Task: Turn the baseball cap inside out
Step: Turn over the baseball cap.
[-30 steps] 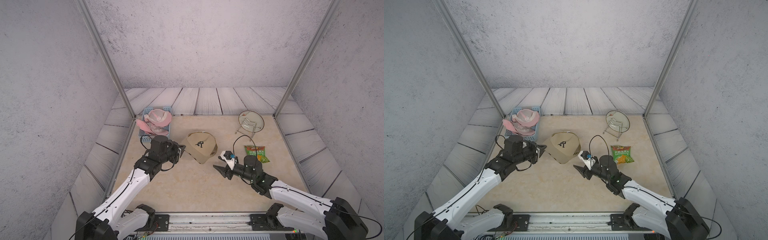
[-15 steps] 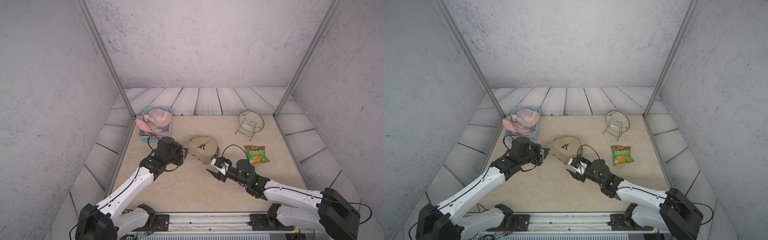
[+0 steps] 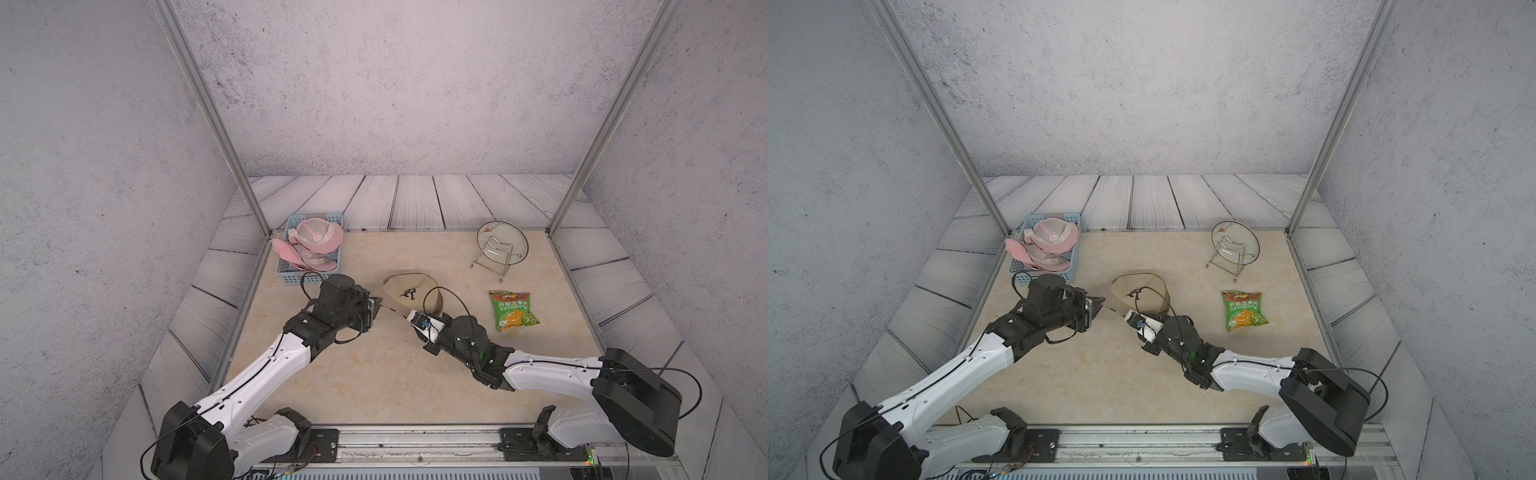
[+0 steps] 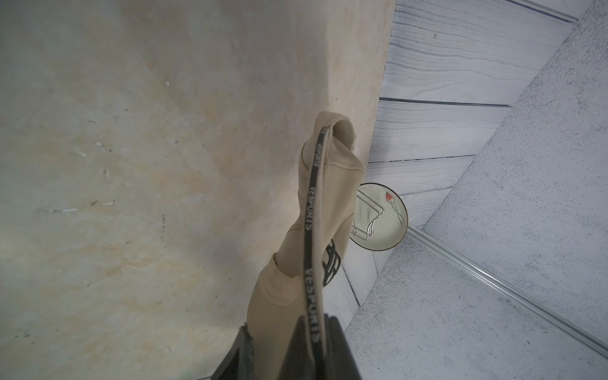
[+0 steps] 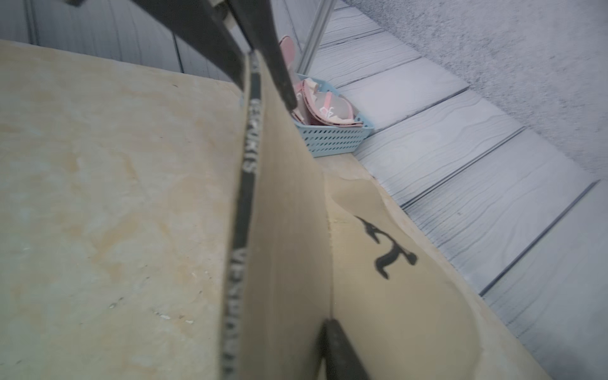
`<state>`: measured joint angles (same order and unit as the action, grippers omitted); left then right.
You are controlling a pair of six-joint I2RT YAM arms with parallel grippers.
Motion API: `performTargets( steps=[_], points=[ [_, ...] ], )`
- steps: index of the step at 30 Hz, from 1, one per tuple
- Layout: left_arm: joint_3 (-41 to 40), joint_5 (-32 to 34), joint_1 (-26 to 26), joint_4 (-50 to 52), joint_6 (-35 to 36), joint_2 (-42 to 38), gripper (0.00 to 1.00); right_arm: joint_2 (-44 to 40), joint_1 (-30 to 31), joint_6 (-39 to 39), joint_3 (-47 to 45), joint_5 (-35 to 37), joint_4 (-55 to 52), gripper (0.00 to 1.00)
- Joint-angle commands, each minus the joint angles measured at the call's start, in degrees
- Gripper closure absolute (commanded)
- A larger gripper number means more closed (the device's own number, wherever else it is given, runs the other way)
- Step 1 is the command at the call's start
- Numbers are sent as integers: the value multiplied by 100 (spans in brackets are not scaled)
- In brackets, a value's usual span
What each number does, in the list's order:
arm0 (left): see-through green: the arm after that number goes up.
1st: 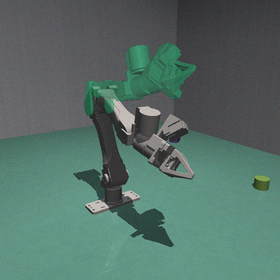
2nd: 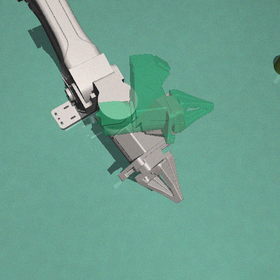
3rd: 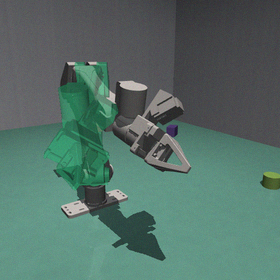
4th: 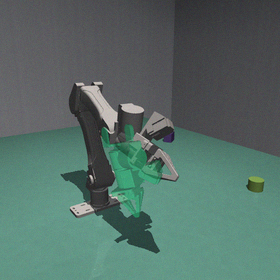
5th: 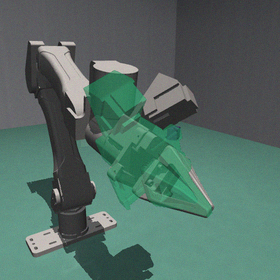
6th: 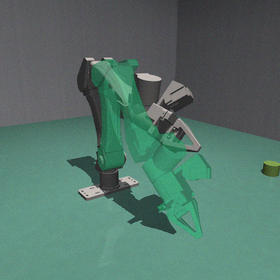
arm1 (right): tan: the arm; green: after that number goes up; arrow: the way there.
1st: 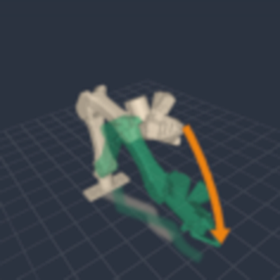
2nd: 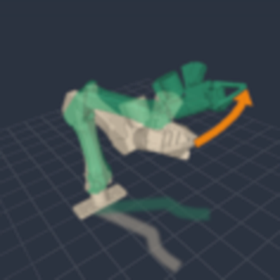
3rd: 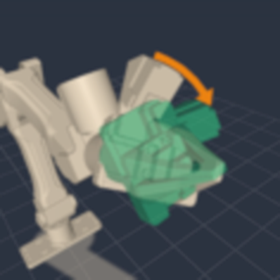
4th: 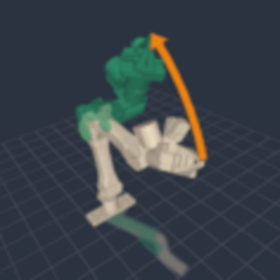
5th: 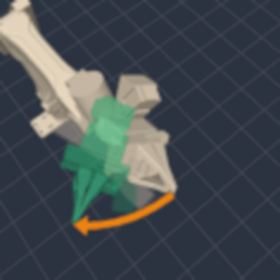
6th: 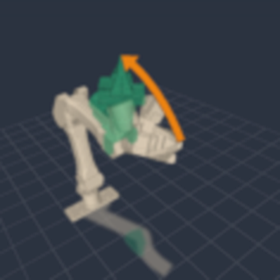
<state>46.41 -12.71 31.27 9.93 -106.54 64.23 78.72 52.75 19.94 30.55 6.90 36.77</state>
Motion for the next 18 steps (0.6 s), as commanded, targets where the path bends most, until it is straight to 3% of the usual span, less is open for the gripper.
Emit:
performTargets(
  steps=[1, 2, 4, 6, 7, 9, 12, 14, 18],
  points=[
    [110, -32, 42, -220, 350, 38, 82, 53, 7, -87, 191, 492, 75, 91],
    [212, 106, 31, -80, 630, 37, 69, 7, 7, -110, 234, 507, -117, 97],
    [591, 581, 4, 384, 1605, 42, 42, -100, 11, -215, 417, 668, -762, 100],
    [1097, 1251, 2, 927, 2937, 73, 20, -202, -5, -242, 726, 725, -1681, 100],
    [1418, 1658, 2, 1110, 3928, 114, 12, -234, -15, -245, 959, 666, -2240, 100],
    [1696, 1751, 2, 988, 5775, 178, 6, -220, -53, -280, 1337, 550, -2975, 100],
    [1792, 1054, 2, 658, 8029, 240, 5, -176, -196, -449, 1801, 247, -3774, 100],
    [1831, 744, 2, 702, 8946, 296, 3, -150, -350, -739, 2055, 65, -4069, 100],
    [1868, 308, -4, 902, 10083, 488, 0, -36, -820, -1151, 2642, -907, -5005, 100]
  ],
)
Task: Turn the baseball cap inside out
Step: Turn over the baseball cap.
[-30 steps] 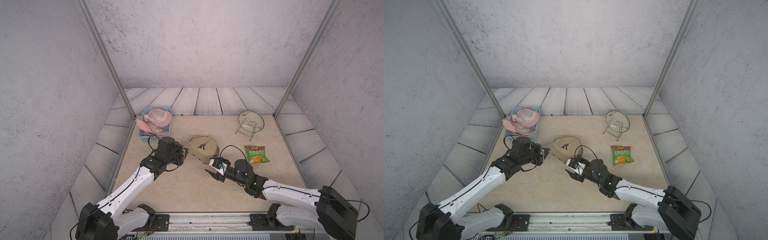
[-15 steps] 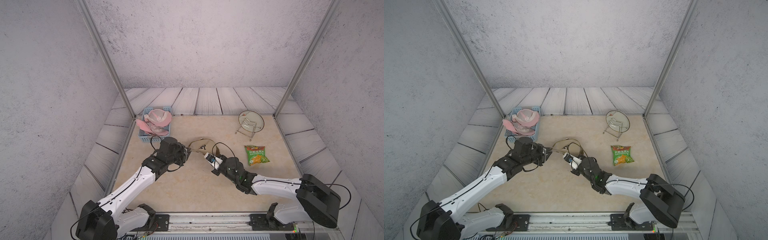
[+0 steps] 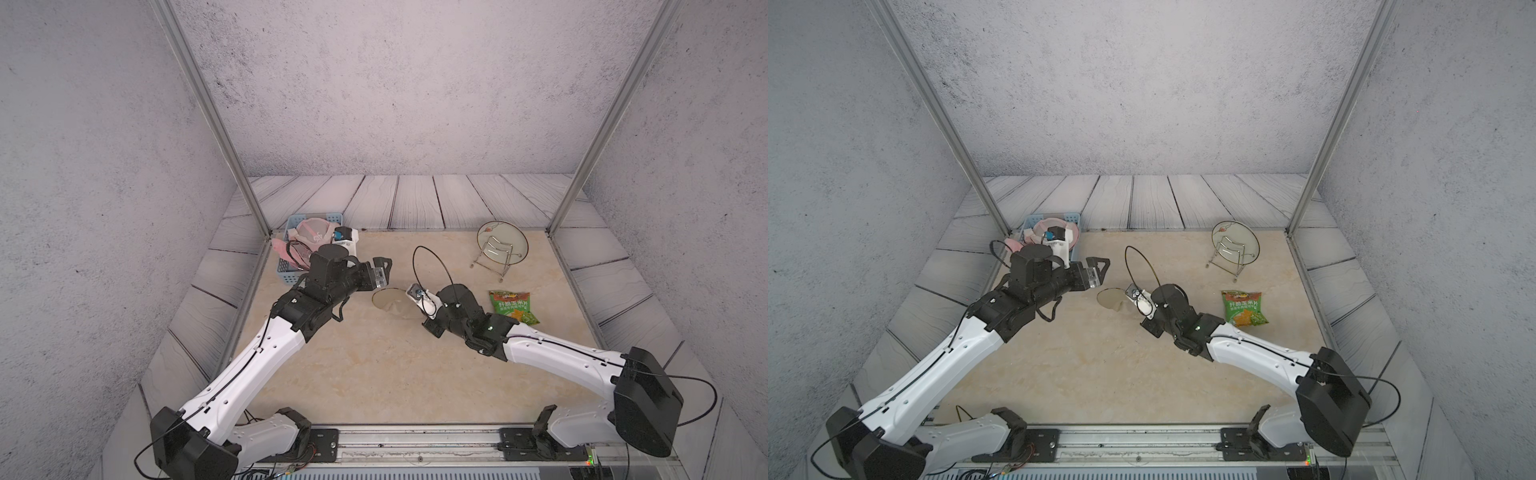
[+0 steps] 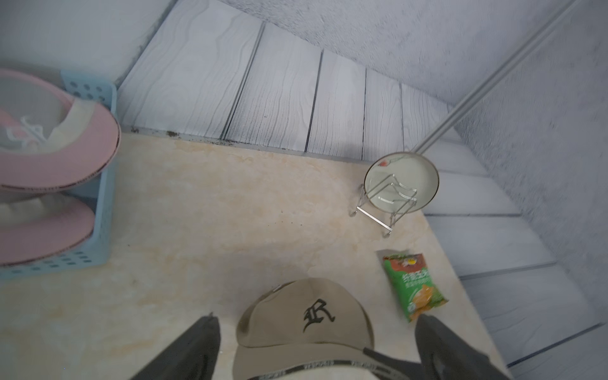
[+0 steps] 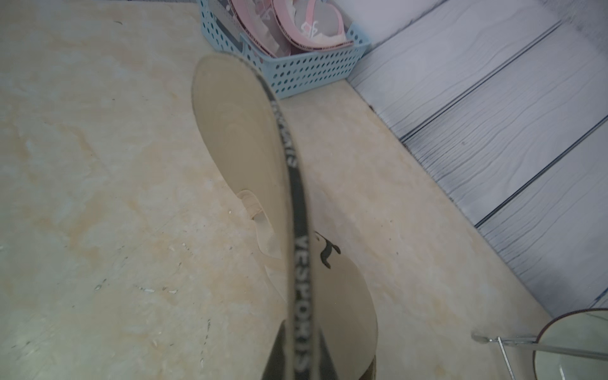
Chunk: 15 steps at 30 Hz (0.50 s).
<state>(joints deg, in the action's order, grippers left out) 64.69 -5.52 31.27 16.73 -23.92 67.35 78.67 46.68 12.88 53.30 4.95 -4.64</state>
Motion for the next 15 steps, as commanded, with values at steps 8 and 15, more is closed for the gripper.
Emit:
performTargets(
  steps=[8, 15],
  points=[
    [15, -1601, -7, 101, 3063, 736, 2, 1, -727, -315, 832, -2060, -1773, 100],
    [371, -2479, -7, 137, 3437, 1473, 1, -95, -776, -233, 985, -2463, -2070, 100]
  ],
)
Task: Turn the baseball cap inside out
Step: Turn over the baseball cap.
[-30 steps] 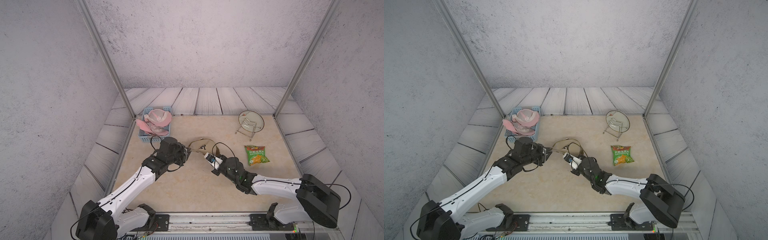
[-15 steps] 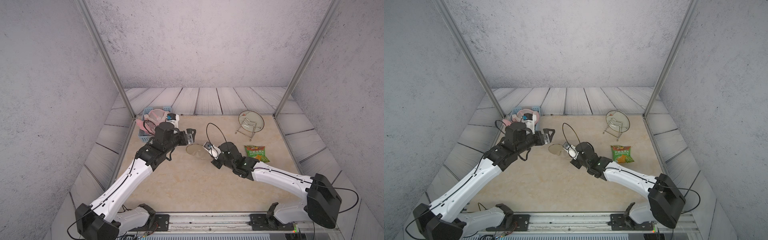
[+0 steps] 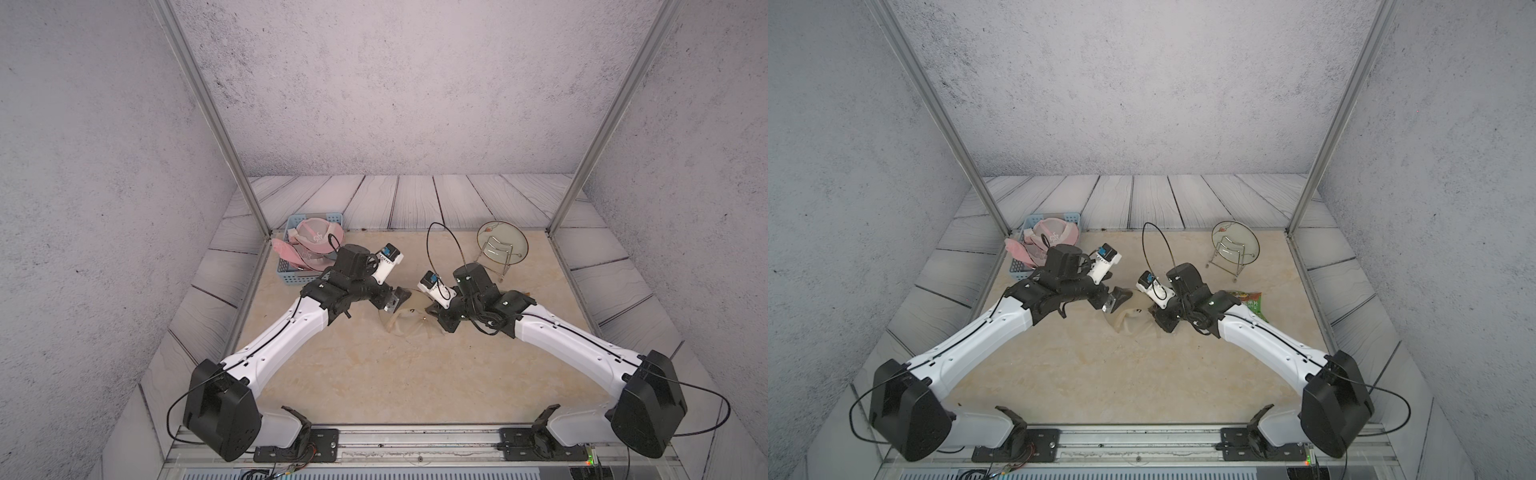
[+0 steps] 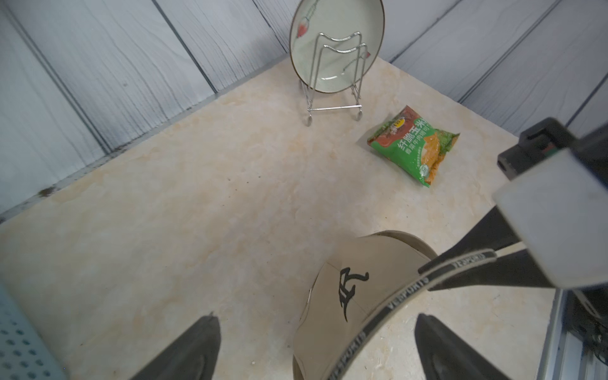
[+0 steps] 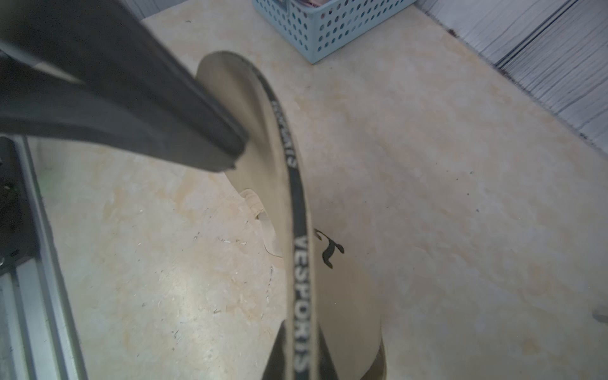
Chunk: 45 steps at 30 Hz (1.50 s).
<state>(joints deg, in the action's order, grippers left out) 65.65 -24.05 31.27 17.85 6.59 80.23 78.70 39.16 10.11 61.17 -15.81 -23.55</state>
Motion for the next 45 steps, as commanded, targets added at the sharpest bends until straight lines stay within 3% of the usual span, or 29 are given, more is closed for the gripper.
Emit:
performTargets(
  steps=[1, 4, 6, 9, 11, 12, 16, 19, 28, 37, 45],
  points=[
    [346, -774, -7, 138, 407, 287, 1, -115, -41, 32, 194, -425, -177, 100],
    [431, -1447, -7, 302, 418, 489, 11, -128, -134, -54, 194, -600, -146, 100],
    [375, -1802, 2, 264, 348, 553, 23, -122, -225, -120, 187, -767, -95, 100],
    [332, -2125, 2, 231, 205, 607, 58, -114, -384, -253, 115, -1116, 70, 100],
    [383, -2139, -4, 244, 63, 541, 92, -109, -481, -308, 19, -1400, 211, 96],
    [406, -2064, -6, 227, -7, 460, 100, -101, -532, -342, -27, -1537, 281, 91],
    [468, -1555, -45, 150, -288, 31, 100, -37, -696, -360, -235, -2015, 479, 62],
    [556, -1555, -99, 207, -314, -274, 100, 8, -748, -279, -380, -2253, 587, 53],
    [810, -1280, -376, 651, -268, -670, 100, 350, -820, 70, -435, -3168, 574, 52],
    [794, -1187, -942, 454, -819, -714, 100, 545, -823, 300, -443, -3832, 379, 53],
    [745, -1109, -1123, 383, -923, -742, 100, 696, -827, 400, -415, -4053, 249, 55]
  ],
)
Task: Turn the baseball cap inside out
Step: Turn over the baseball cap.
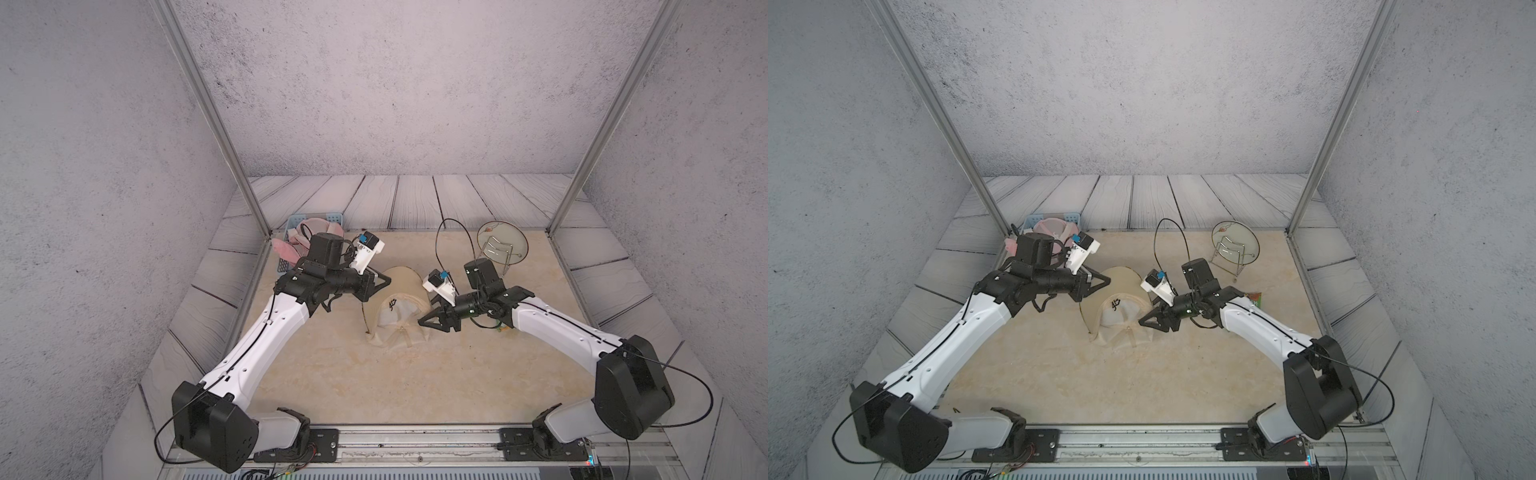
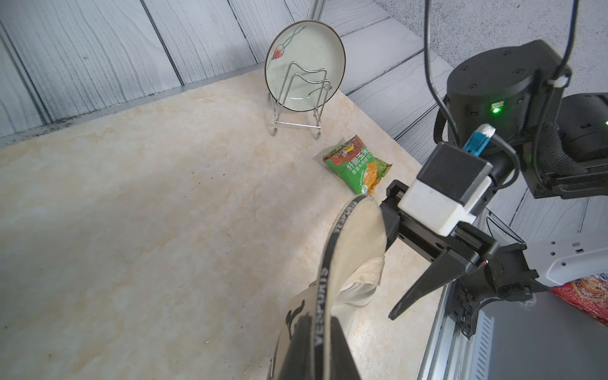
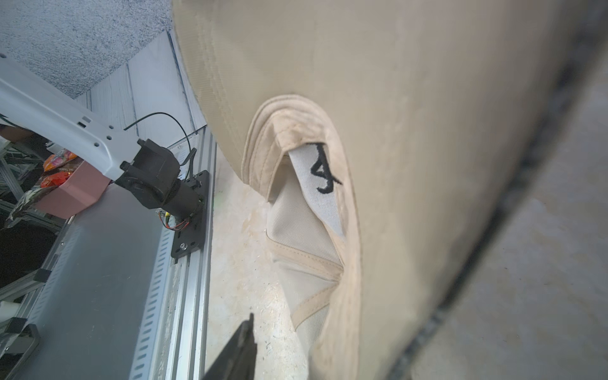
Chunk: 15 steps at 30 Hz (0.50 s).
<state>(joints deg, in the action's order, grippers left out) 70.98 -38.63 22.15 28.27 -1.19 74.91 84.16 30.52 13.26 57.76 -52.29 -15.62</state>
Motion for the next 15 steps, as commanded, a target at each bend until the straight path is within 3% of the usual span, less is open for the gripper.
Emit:
performTargets(
  steps=[1, 5, 10, 13, 15],
  points=[
    [200, 381, -230, -679, -170, -219, 100, 153, 36, 101, -72, -416, -569, 57],
    [203, 415, -325, -684, -236, -223, 100, 186, 35, 90, -71, -345, -599, 64],
    [168, 268, -386, -808, -406, -215, 100, 197, 39, -197, -114, 27, -440, 82],
    [87, -44, -387, -960, -549, -192, 100, 124, 49, -820, -238, 734, 83, 98],
    [30, -92, -385, -1026, -686, -179, 100, 42, 49, -1335, -348, 1519, 484, 100]
  ],
)
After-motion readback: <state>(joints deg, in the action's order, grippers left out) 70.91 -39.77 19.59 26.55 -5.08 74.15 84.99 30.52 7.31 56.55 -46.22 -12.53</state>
